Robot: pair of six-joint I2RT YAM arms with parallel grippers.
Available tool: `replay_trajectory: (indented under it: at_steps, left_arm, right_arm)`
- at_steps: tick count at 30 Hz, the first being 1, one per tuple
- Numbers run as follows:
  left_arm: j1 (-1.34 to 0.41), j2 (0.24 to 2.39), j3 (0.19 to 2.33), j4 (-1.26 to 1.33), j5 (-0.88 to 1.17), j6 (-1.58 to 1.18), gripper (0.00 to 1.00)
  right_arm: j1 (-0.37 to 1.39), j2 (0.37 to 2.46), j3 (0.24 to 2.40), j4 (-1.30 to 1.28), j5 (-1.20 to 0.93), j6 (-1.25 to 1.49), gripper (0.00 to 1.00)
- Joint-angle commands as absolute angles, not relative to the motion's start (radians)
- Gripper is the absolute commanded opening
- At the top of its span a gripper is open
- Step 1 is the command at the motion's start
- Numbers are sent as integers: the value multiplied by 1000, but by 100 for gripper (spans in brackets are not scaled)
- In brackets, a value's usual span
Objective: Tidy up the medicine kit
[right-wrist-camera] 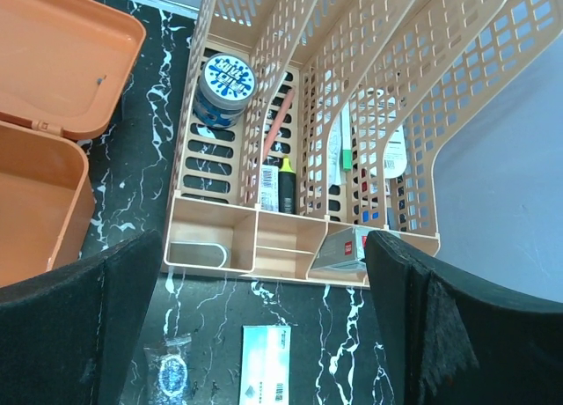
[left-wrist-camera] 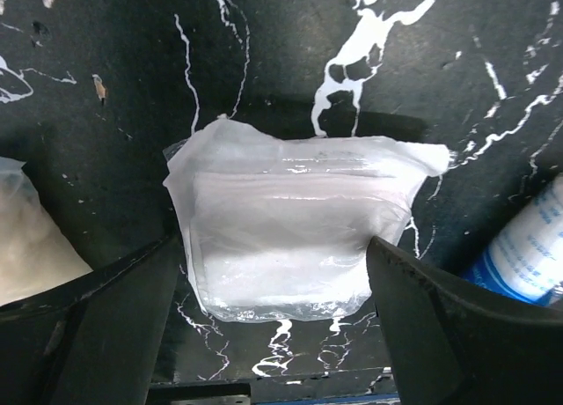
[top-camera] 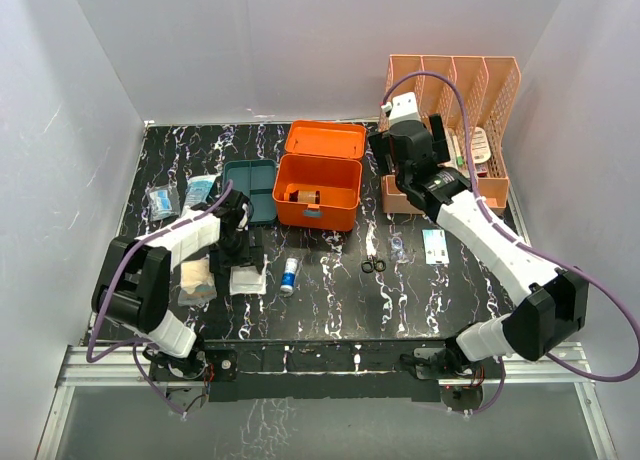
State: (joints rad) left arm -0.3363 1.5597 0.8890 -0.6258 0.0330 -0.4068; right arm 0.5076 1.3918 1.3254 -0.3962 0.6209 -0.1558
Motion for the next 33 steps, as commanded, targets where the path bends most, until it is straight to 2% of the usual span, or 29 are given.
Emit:
replay_trajectory:
  at_steps: [1, 3, 4, 7, 9, 10, 16, 22, 30, 33]
  left_arm:
    - [-340, 1571, 846, -566, 5, -428, 83]
    - [-341, 1579, 828, -540, 11, -428, 80]
    - [-341, 1581, 820, -528, 16, -426, 74]
    - [-342, 1587, 818, -501, 23, -413, 23]
    - [-342, 1586, 834, -510, 16, -401, 4]
    - [-341, 1583, 848, -519, 12, -394, 0]
    - [-341, 1531, 1003, -642, 11, -314, 0]
    - [-341, 1571, 1383, -798, 47, -75, 0]
    - [-349, 1964, 2068, -1058, 316, 283, 0]
    - [-381, 2137, 2382, -1196, 345, 418, 0]
  right_arm:
    - [481, 1351, 1320, -356, 612, -161, 98]
    - [472, 1341, 1317, -356, 611, -167, 98]
    - [468, 1335, 1315, -356, 610, -170, 98]
    - [454, 1313, 1307, -359, 606, -181, 98]
    - [446, 1300, 1303, -362, 603, -182, 98]
    - [443, 1295, 1302, -365, 600, -183, 98]
    - [432, 1273, 1307, -385, 578, -173, 98]
    - [430, 1252, 1339, -421, 561, -157, 98]
    - [424, 1194, 1321, -445, 566, -112, 98]
    - [423, 1166, 1301, -447, 576, -82, 98]
